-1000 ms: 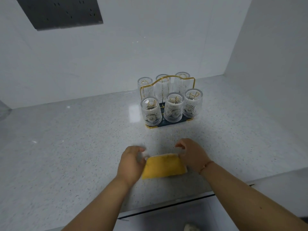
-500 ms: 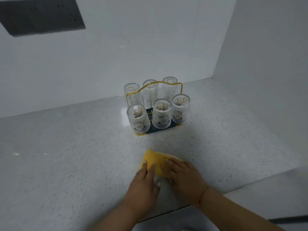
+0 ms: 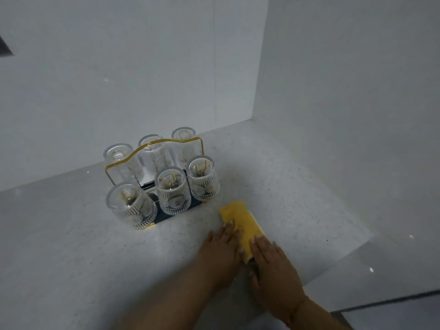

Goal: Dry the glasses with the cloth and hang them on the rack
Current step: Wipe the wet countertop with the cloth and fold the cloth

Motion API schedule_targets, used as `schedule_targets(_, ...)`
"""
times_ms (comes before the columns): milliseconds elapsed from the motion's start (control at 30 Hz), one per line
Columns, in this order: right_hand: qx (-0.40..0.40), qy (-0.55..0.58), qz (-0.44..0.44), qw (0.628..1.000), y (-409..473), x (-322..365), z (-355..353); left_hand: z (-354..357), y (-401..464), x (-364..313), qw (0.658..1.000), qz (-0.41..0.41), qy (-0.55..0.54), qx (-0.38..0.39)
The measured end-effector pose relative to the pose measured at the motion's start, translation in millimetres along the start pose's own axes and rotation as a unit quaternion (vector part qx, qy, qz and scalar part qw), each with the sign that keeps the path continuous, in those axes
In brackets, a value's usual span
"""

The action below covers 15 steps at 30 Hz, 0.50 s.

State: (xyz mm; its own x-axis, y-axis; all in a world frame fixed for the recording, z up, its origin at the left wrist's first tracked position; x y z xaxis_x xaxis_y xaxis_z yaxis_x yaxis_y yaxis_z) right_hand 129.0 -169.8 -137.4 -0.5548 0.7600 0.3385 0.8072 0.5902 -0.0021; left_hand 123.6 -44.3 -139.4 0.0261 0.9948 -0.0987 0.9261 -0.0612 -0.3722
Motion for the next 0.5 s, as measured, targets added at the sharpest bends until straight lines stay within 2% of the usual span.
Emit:
schedule_targets(167,0.016,-0.018,0.061,0.998,56.0,-16.8,-14.4,-21.8,52.9,4.1,1.0,-0.025,-0.01,0.002)
schedule_targets(500,0.023,-0.024,0.057,0.998,95.7,-44.8,-19.0,-33.3,98.7,5.7,0.999,-0.047,0.005,0.001)
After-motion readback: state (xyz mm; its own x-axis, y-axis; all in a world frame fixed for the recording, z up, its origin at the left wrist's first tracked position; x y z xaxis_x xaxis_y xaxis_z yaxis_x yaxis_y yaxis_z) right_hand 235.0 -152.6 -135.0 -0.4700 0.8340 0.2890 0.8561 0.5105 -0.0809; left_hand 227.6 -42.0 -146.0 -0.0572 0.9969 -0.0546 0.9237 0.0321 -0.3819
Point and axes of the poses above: each hand's wrist, its own y-axis towards the middle knuckle, its own z-axis out of the palm, x = y × z, the point moved 7 cm from there along y, towards the middle knuckle, and after that the axes turned 11 degrees about y, right-handed, at the moved point
